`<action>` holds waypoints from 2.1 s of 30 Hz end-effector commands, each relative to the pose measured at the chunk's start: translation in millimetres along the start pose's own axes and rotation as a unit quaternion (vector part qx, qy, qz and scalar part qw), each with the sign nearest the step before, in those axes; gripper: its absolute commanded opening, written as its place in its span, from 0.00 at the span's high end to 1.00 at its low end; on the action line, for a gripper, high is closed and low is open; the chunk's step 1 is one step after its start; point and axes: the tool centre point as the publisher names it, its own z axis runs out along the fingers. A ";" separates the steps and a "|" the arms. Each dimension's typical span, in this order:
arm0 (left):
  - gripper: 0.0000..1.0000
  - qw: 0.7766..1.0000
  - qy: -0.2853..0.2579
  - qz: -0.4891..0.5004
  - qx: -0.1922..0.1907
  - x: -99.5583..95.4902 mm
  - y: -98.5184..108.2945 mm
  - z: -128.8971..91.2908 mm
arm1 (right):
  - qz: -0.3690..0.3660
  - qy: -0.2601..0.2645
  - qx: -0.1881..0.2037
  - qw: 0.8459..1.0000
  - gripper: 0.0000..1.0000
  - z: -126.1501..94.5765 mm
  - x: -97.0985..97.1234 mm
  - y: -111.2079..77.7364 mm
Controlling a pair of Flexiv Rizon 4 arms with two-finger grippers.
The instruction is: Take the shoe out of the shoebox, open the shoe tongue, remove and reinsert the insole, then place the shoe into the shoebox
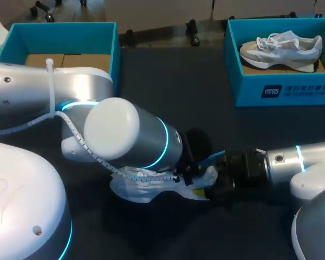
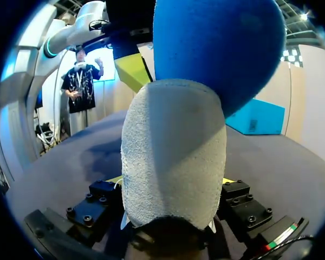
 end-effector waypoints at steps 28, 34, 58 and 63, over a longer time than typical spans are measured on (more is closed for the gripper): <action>1.00 0.996 0.083 -0.036 0.005 -9.6 -16.8 -3.6 | 0.000 0.000 0.003 1.000 1.00 1.6 2.7 -0.1; 1.00 0.990 0.123 -0.060 0.017 -13.2 -32.9 -21.1 | 0.000 0.000 0.003 1.000 1.00 1.6 2.7 -0.1; 1.00 0.940 0.301 -0.115 0.114 -16.4 -92.4 -131.5 | 0.000 0.000 0.003 1.000 1.00 1.6 2.7 -0.1; 1.00 0.931 0.312 -0.109 0.152 -13.9 -105.2 -169.2 | 0.000 0.000 0.003 1.000 1.00 1.6 2.7 -0.1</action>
